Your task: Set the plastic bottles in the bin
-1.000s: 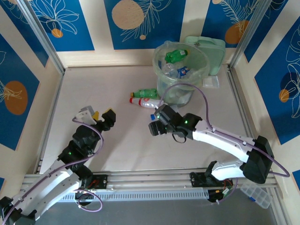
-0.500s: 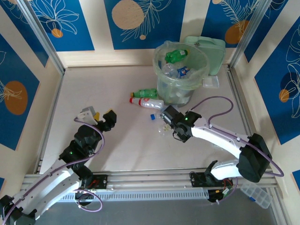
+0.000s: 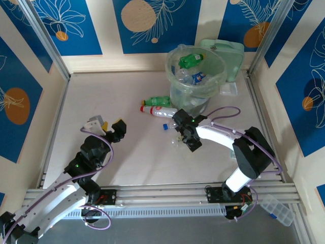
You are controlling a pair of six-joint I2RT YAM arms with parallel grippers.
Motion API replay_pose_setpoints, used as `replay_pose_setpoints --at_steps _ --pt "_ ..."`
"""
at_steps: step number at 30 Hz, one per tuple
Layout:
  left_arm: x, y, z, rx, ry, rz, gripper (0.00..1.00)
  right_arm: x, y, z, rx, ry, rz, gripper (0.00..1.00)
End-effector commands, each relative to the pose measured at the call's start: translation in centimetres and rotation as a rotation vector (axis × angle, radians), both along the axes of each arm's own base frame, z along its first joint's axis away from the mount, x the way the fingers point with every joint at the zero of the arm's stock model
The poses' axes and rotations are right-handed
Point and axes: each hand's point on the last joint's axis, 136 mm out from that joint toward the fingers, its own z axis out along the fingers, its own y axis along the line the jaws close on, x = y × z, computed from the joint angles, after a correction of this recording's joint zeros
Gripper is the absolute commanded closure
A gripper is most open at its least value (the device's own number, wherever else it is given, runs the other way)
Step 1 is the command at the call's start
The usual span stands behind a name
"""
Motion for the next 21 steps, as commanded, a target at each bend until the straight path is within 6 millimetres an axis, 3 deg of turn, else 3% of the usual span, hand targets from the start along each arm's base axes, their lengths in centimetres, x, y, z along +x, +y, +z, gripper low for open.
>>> replay_pose_setpoints --at_steps 1,11,18,21 --pt "0.0 0.1 0.1 0.006 -0.013 0.005 0.14 0.5 0.6 -0.3 0.032 0.016 -0.022 0.11" --pt "0.0 0.3 0.0 0.009 -0.011 0.018 0.14 -0.3 -0.4 -1.5 0.013 0.043 -0.036 0.35" --pt "0.0 0.3 -0.2 0.011 -0.007 0.021 0.14 -1.0 -1.4 -0.5 -0.097 0.046 0.1 0.52" --pt "0.1 0.3 -0.3 0.011 -0.004 0.021 0.14 -1.7 -1.4 -0.2 -0.179 0.074 0.235 0.54"
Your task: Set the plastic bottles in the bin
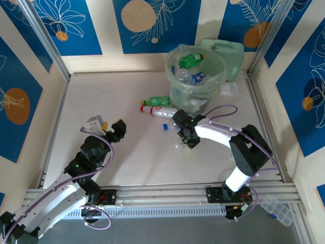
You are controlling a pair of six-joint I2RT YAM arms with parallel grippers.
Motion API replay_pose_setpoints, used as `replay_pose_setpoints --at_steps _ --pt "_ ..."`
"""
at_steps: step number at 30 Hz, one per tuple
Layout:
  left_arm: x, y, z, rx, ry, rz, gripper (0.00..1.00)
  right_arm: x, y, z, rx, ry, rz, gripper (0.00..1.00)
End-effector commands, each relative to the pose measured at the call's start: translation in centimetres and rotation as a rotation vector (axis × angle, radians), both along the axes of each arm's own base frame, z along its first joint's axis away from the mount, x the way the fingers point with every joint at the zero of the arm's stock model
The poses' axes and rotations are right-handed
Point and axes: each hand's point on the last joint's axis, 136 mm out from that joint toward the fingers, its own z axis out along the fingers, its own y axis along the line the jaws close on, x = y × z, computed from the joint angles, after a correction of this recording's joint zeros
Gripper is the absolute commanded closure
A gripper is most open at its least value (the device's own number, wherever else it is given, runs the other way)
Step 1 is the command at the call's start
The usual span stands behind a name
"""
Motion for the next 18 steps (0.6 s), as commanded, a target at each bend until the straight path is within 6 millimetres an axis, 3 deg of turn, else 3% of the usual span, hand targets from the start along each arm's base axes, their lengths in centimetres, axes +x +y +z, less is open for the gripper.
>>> replay_pose_setpoints --at_steps 1,7,11,14,18 --pt "0.1 0.1 -0.2 0.008 -0.005 0.012 0.14 -1.4 -0.7 0.7 -0.149 0.043 0.205 0.54" --pt "0.1 0.3 -0.3 0.011 -0.005 0.02 0.14 -3.5 0.8 -0.5 -0.326 0.152 0.564 0.54" --pt "0.2 0.0 -0.4 0.011 0.001 0.013 0.14 -5.2 4.1 -2.3 -0.221 0.209 0.874 0.52" --pt "0.2 0.0 -0.4 0.011 0.002 0.01 0.14 -6.7 6.4 -2.1 -0.18 0.144 1.083 0.48" --pt "0.2 0.0 -0.4 0.009 0.001 0.008 0.14 -7.0 6.3 -1.6 -0.174 0.15 1.131 0.46"
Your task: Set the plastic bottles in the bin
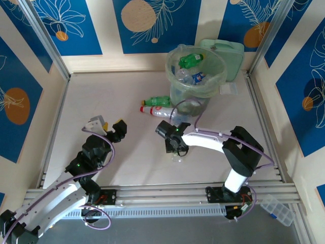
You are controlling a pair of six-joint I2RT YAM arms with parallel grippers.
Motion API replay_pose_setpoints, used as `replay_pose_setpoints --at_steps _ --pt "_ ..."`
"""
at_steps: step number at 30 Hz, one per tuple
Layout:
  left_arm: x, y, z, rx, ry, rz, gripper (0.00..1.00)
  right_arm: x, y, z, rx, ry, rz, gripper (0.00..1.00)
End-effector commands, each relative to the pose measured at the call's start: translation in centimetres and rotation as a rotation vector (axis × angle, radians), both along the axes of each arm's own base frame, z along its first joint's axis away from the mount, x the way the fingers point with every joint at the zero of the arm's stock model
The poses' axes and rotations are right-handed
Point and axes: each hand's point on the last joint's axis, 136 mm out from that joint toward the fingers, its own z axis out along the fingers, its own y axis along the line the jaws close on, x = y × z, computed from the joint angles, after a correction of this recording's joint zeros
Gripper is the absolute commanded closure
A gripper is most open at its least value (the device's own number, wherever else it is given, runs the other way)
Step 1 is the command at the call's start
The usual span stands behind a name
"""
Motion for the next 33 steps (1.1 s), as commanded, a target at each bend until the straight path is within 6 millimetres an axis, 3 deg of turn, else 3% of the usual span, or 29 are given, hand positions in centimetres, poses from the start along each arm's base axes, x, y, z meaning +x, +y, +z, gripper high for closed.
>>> replay_pose_setpoints --at_steps 1,4,7,11,14,24,33 --pt "0.0 0.0 0.2 -0.006 -0.015 0.002 0.14 -2.4 -0.5 -1.5 -0.024 0.123 0.137 0.41" --pt "0.0 -0.1 0.3 -0.004 -0.014 -0.003 0.14 -1.8 -1.3 -1.4 -0.03 0.133 0.079 0.22" --pt "-0.1 -0.1 0.4 -0.007 -0.016 -0.006 0.14 -1.2 -2.2 -0.8 -0.067 0.109 -0.011 0.2" --pt "-0.1 -0.1 0.3 -0.01 -0.016 -0.006 0.14 -1.1 -2.9 -0.1 -0.086 0.094 -0.108 0.25" --pt "0.0 -0.2 0.3 -0.01 -0.015 -0.008 0.14 -1.2 -2.3 0.3 -0.065 0.093 -0.096 0.28" --pt "-0.1 -0.2 0.5 -0.01 -0.019 -0.008 0.14 -0.9 -1.5 0.1 -0.02 0.12 -0.08 0.22" --pt "-0.1 -0.1 0.4 -0.008 -0.018 -0.006 0.14 -0.9 -1.8 -0.3 -0.03 0.123 -0.091 0.43"
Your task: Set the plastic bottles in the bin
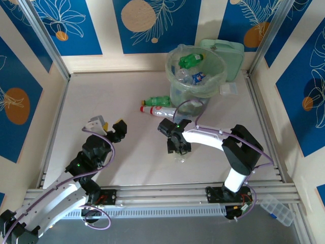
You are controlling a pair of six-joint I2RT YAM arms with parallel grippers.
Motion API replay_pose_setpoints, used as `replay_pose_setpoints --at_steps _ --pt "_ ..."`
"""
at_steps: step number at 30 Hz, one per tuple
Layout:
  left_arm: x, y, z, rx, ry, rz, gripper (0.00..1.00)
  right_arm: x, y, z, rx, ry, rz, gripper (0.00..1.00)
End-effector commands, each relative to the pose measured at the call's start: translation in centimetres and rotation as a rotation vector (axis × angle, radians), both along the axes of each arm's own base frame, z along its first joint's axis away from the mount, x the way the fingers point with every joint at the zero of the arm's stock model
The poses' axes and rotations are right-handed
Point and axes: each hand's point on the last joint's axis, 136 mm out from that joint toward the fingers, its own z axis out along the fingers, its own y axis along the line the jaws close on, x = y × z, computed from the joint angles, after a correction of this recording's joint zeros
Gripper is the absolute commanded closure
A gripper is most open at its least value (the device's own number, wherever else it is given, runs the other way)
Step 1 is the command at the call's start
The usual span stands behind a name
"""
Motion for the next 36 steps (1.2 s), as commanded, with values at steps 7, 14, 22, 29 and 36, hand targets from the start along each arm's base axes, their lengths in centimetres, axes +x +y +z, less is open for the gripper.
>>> replay_pose_setpoints --at_steps 7,14,22,29,36 --pt "-0.1 -0.1 0.5 -0.009 -0.021 -0.005 0.14 -0.2 0.5 4.0 0.081 -0.094 0.088 0.55" --pt "-0.4 -0.5 1.3 -0.016 -0.04 -0.037 0.15 -1.6 3.5 12.8 0.283 -0.357 0.402 0.7" --pt "-0.1 -1.4 1.2 -0.002 -0.03 -0.072 0.16 -0.3 4.9 23.8 0.263 -0.659 0.623 0.74" --pt "-0.1 -1.9 1.1 -0.006 -0.024 -0.094 0.16 4.8 3.3 33.6 0.259 -0.919 0.569 0.74" --pt "-0.1 -2.3 0.9 -0.014 -0.016 -0.112 0.16 13.8 -4.4 39.0 0.201 -1.05 0.31 0.78"
